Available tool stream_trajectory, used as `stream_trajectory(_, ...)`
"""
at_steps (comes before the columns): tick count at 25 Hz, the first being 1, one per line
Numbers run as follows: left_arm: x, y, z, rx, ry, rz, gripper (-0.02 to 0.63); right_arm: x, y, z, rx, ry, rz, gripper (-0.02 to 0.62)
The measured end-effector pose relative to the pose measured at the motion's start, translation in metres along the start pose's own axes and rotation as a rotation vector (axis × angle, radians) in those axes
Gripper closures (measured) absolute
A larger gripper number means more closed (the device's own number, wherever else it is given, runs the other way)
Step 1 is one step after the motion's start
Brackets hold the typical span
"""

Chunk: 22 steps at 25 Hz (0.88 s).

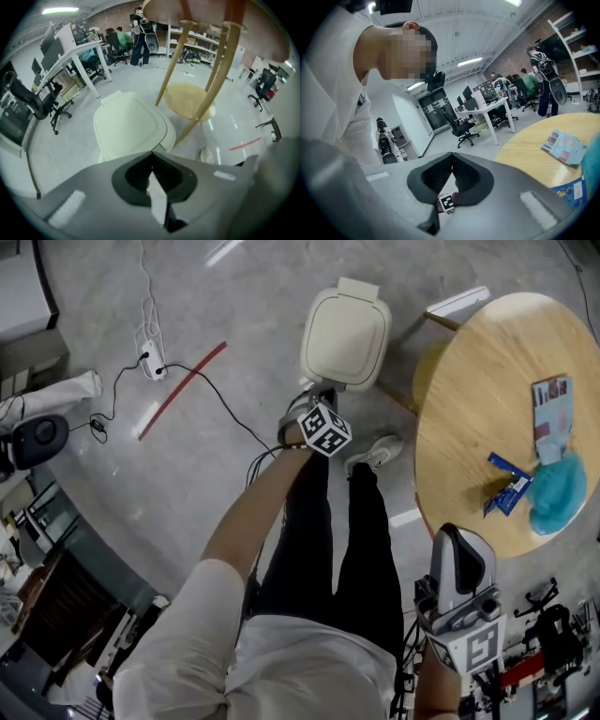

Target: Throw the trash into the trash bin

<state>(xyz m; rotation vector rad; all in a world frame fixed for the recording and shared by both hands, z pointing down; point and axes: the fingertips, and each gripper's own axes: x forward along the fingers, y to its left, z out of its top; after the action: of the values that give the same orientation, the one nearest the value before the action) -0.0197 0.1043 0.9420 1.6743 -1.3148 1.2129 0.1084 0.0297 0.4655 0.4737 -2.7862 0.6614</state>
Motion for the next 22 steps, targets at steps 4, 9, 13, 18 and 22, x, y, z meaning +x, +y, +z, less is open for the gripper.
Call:
stream_trajectory(4,0.015,0.0,-0.005,-0.016,0.018,0.01,0.601,-0.003,-0.005,-0.011,0.005,0.013,-0.007,0.594)
stream_trajectory(9,0.03,-0.001,-0.012,-0.061,0.036,0.042,0.601,0.003,-0.008,-0.017,0.073,0.019,-0.024,0.594)
stream_trajectory(13,0.036,-0.003,-0.014,-0.107,0.026,0.064,0.601,0.004,-0.01,-0.017,0.069,0.013,-0.028,0.594)
stream_trajectory(18,0.043,-0.005,-0.019,-0.167,0.034,0.065,0.601,-0.004,-0.013,-0.025,0.03,0.031,-0.021,0.594)
stream_trajectory(22,0.043,-0.005,-0.017,-0.207,0.02,0.075,0.601,-0.007,-0.016,-0.027,0.019,0.038,-0.017,0.594)
